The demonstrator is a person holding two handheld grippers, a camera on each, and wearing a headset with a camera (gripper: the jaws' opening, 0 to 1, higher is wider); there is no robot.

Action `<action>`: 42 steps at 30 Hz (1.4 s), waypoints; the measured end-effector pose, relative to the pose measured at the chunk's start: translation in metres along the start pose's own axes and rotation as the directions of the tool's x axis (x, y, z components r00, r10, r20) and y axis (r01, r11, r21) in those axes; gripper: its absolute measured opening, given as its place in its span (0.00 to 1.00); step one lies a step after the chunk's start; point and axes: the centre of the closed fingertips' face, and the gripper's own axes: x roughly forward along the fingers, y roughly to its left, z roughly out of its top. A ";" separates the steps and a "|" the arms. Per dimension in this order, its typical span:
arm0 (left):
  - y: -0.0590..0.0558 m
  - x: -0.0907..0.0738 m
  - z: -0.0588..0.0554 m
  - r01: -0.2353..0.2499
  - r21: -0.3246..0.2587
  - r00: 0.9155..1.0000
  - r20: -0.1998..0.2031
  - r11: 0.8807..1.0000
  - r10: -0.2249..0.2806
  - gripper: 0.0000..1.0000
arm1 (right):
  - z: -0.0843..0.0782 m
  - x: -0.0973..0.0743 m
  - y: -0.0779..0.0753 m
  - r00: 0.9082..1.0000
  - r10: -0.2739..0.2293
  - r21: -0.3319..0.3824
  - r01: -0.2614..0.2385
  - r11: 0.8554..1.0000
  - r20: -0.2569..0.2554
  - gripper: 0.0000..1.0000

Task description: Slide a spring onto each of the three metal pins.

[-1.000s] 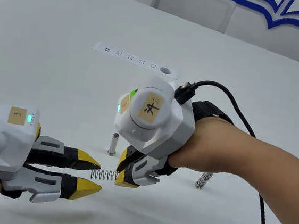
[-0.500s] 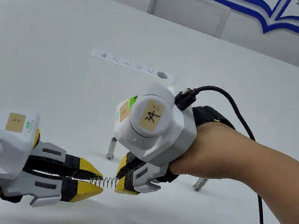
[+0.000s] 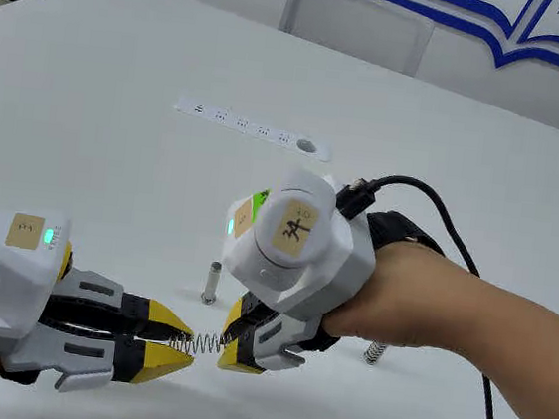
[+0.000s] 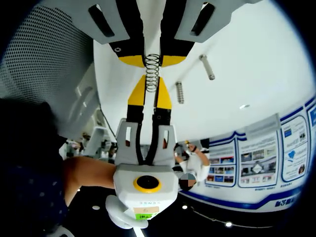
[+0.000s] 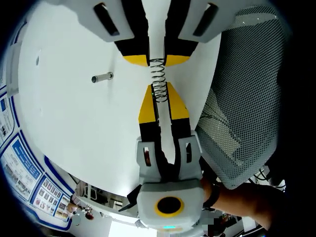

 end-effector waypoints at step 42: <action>0.005 0.002 -0.010 -0.023 -0.061 1.000 -0.001 0.998 0.023 0.19 | 0.040 -0.012 -0.007 0.999 -0.001 -0.027 0.002 1.000 0.053 0.12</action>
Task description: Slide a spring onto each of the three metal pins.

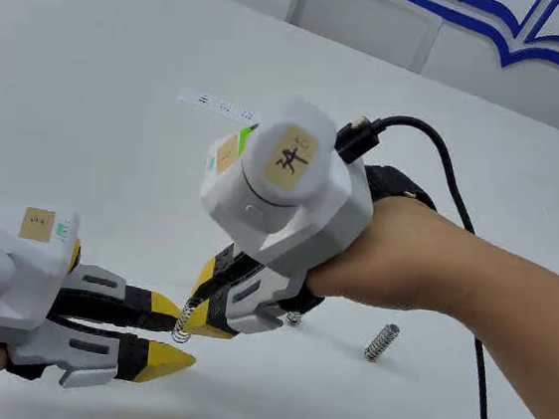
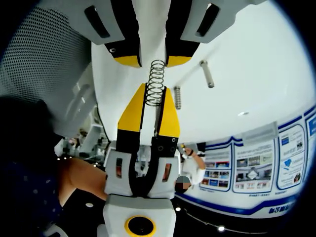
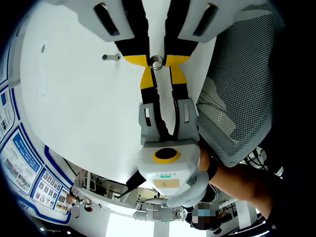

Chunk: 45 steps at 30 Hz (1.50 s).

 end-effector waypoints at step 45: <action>0.028 -0.019 -0.011 -0.138 -0.111 0.989 0.035 0.984 0.143 0.59 | -0.026 -0.003 -0.089 0.991 -0.117 0.096 0.123 0.988 -0.073 0.12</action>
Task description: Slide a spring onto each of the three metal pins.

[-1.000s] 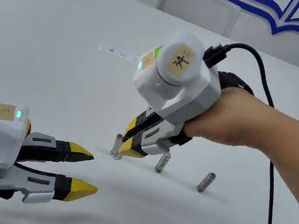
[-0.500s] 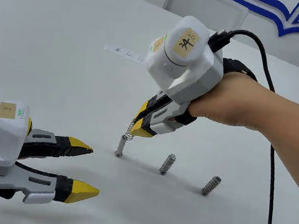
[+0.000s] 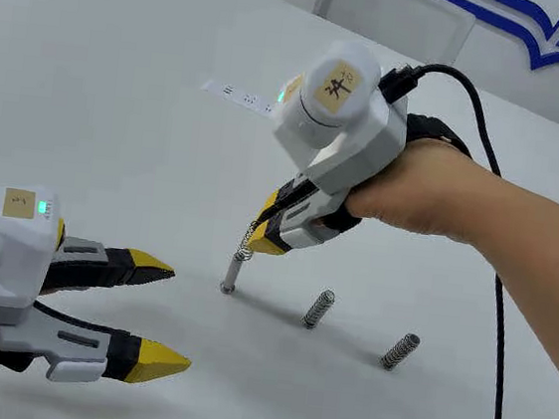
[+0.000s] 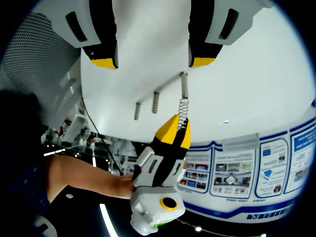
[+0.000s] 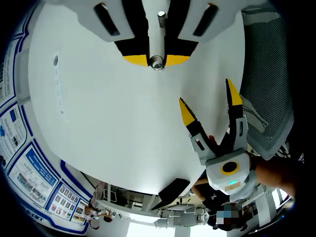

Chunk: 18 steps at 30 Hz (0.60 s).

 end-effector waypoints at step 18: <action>0.004 0.000 -0.003 -0.003 -0.012 1.000 -0.003 1.000 0.003 0.59 | -0.008 0.031 0.007 0.998 0.026 -0.011 -0.027 1.000 -0.063 0.12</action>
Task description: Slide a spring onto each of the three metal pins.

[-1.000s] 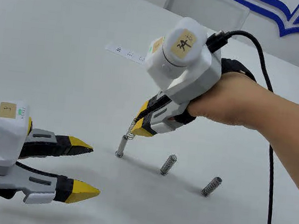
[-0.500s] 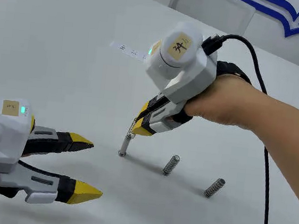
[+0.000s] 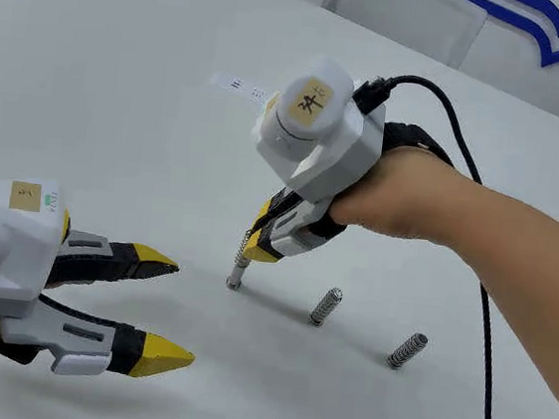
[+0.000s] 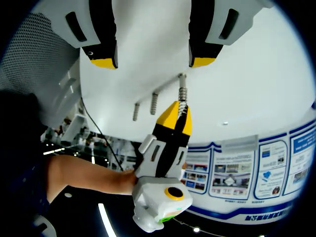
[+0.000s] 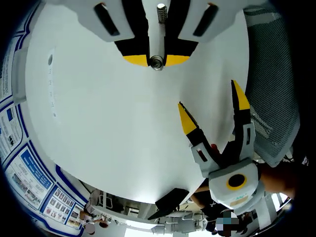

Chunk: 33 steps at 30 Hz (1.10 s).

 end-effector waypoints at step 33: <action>0.003 0.001 0.003 -0.004 -0.003 1.000 -0.013 1.000 0.004 0.61 | -0.023 0.011 -0.003 0.999 -0.029 0.093 0.026 0.995 0.023 0.21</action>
